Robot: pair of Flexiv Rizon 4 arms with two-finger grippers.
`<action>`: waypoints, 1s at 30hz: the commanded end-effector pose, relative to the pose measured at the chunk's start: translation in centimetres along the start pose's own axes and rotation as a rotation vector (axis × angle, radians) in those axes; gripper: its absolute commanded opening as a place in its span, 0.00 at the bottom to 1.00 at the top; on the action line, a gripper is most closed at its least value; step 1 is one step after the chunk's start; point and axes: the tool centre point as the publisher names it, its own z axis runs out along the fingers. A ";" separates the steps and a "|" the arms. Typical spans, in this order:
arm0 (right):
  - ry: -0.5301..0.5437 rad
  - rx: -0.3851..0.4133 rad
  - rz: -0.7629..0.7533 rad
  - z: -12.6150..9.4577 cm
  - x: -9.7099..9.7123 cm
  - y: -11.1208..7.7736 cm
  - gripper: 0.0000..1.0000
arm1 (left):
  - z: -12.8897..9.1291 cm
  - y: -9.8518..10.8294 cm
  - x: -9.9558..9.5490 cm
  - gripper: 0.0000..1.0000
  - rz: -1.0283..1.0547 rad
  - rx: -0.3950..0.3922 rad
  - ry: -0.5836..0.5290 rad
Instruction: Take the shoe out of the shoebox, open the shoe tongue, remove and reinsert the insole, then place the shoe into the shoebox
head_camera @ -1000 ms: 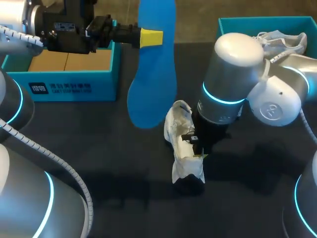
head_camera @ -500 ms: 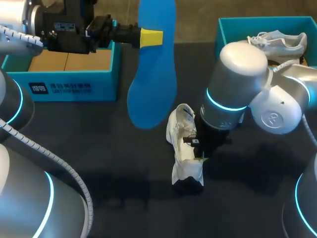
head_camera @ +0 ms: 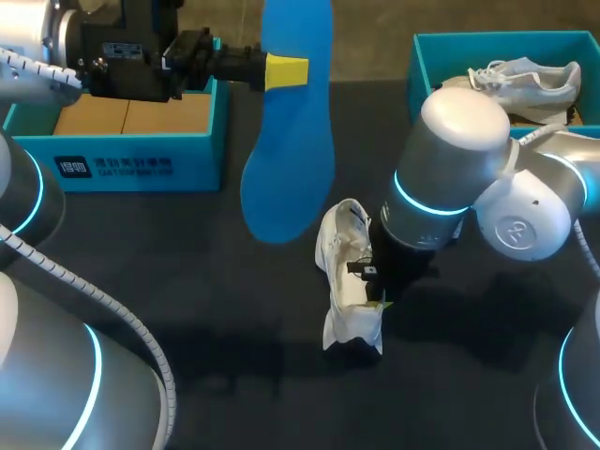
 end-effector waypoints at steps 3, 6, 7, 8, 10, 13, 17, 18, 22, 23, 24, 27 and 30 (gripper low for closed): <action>0.013 0.004 0.003 0.7 0.2 0.2 0.00 | 0.1 0.0 0.0 0.00 0.000 0.000 0.001; 0.032 0.005 -0.007 0.4 0.3 0.1 0.13 | 0.1 0.0 0.0 0.00 0.000 0.000 0.001; 0.031 0.006 -0.007 0.2 0.4 0.0 0.35 | 0.1 0.0 0.0 0.00 0.000 0.000 0.001; 0.041 0.003 -0.016 0.0 0.4 0.0 0.59 | 0.1 0.0 0.0 0.00 0.000 0.000 0.001; 0.036 0.004 -0.015 -0.3 0.5 0.0 1.00 | 0.1 0.0 0.0 0.00 0.000 0.000 0.001; 0.049 0.005 -0.017 -0.8 0.6 -0.1 1.00 | 0.1 0.0 0.0 0.00 0.000 0.000 0.001; 0.082 0.015 -0.021 -1.8 0.7 -0.2 1.00 | 0.1 0.0 0.0 0.00 0.000 0.000 0.001; 0.086 0.016 -0.021 -2.1 0.7 -0.2 1.00 | 0.1 0.0 0.0 0.00 0.000 0.000 0.001; 0.211 0.038 -0.043 -4.0 0.4 -0.2 1.00 | 0.1 0.0 0.0 0.00 0.000 0.000 0.001; 0.247 0.045 -0.055 -4.5 0.3 -0.3 1.00 | 0.1 0.0 0.0 0.00 0.000 0.000 0.001; 0.264 0.045 -0.057 -5.0 0.2 -0.2 1.00 | 0.1 0.0 0.0 0.00 0.000 0.000 0.001; 0.359 0.061 -0.102 -6.5 0.1 -0.1 1.00 | 0.1 0.0 0.0 0.00 0.000 0.000 0.001; 0.457 0.068 -0.149 -8.1 0.0 0.1 1.00 | 0.1 0.0 0.0 0.00 0.000 0.000 0.001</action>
